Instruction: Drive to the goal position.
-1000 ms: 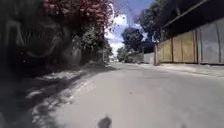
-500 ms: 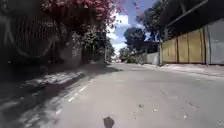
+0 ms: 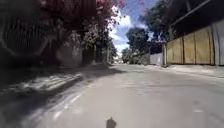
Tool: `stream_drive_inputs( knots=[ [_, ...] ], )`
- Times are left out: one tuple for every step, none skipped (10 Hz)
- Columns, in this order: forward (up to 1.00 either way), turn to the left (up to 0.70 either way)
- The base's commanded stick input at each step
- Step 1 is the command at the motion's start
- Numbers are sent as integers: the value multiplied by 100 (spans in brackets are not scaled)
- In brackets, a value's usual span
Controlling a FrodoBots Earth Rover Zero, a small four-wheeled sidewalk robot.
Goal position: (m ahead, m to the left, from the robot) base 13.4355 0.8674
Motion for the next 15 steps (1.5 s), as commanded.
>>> stream_drive_inputs(
  knots=[
    [100, -2],
    [100, -13],
    [100, -27],
    [100, -39],
    [100, -38],
    [100, -38],
    [100, -37],
    [100, -33],
    [100, 0],
    [100, 1],
    [100, 1],
    [100, 1],
    [100, 1],
    [100, 1],
    [100, 1]
  ],
)
